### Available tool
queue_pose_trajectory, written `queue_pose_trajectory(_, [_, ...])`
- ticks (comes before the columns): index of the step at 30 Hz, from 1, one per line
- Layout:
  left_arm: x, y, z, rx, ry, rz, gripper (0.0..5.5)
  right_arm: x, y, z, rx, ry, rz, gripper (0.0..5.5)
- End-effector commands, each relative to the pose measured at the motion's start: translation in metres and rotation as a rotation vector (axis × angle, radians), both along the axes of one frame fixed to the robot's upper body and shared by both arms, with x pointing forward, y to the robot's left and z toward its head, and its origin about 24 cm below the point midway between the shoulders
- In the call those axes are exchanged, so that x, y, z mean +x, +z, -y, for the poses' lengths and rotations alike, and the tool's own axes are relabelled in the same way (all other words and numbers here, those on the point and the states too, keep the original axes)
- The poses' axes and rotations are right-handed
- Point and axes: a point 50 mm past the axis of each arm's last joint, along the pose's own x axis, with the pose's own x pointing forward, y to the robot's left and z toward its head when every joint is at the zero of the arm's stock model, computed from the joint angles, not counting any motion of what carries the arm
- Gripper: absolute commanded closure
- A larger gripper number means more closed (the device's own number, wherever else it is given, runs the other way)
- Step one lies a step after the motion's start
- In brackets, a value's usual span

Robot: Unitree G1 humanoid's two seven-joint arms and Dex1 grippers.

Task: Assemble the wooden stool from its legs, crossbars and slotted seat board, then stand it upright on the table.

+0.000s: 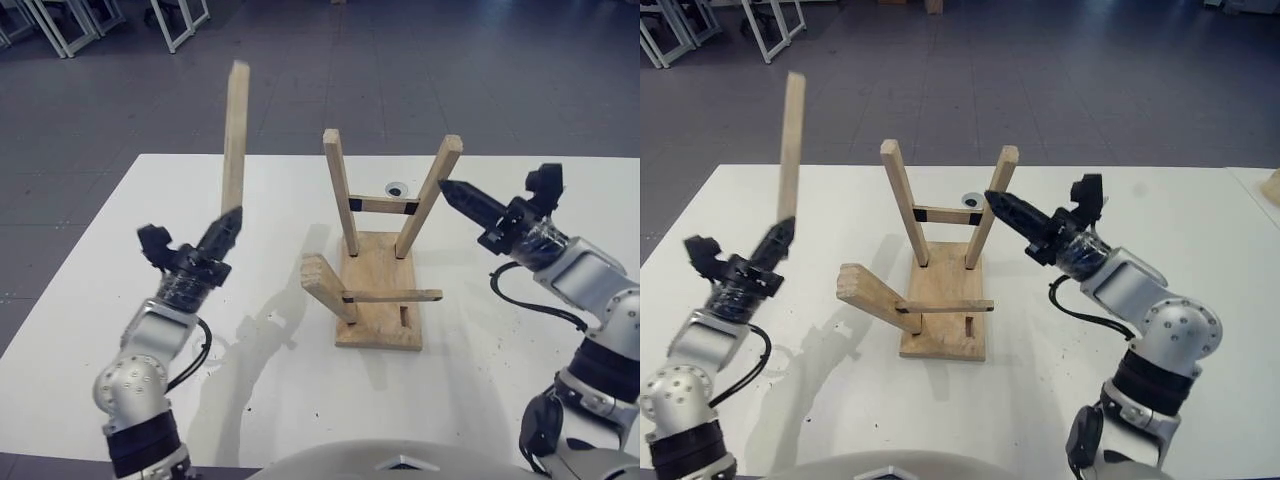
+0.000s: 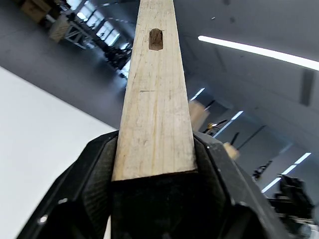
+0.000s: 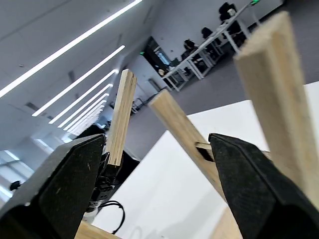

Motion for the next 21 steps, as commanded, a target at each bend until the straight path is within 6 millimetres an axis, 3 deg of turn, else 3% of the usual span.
queue_pose_trajectory(1, [-0.001,0.051,0.022,-0.025,-0.366,0.193,3.45,0.010,0.034,-0.030,0.085,0.187,0.025,1.66])
queue_pose_trajectory(4, [0.001,0.055,0.038,-0.031,-0.529,0.191,3.45,0.013,0.045,-0.049,0.109,0.262,0.015,1.66])
queue_pose_trajectory(10, [0.018,0.045,0.064,-0.040,-0.639,0.155,3.45,0.012,0.054,-0.059,0.141,0.315,0.019,1.66])
queue_pose_trajectory(15, [0.026,0.039,0.075,-0.026,-0.691,0.140,3.45,0.009,0.056,-0.067,0.167,0.367,0.029,0.95])
queue_pose_trajectory(21, [0.026,0.035,0.080,-0.013,-0.721,0.138,3.45,0.016,0.055,-0.076,0.131,0.357,0.025,0.88])
